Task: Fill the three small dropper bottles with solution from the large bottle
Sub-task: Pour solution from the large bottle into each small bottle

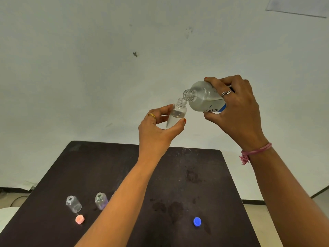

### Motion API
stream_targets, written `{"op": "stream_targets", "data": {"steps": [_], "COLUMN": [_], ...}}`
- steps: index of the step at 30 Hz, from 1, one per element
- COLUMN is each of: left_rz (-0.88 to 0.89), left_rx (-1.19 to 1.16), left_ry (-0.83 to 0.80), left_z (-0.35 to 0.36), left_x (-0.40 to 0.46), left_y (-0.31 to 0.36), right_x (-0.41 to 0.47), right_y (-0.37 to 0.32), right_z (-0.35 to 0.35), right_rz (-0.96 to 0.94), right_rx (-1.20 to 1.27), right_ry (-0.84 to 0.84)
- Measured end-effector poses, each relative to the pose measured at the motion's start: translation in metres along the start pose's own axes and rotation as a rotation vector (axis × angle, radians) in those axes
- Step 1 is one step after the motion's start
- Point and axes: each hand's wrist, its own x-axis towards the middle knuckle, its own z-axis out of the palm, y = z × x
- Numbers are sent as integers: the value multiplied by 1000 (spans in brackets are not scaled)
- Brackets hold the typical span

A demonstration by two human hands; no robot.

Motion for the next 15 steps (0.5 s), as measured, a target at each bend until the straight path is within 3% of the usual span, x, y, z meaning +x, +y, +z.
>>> {"op": "stream_targets", "data": {"steps": [15], "left_rz": [-2], "left_rx": [-2], "left_ry": [0], "left_z": [0], "left_x": [0], "left_y": [-1], "right_x": [-1], "right_y": [1], "right_z": [1], "right_rz": [-16], "right_rx": [2], "right_ry": [1]}}
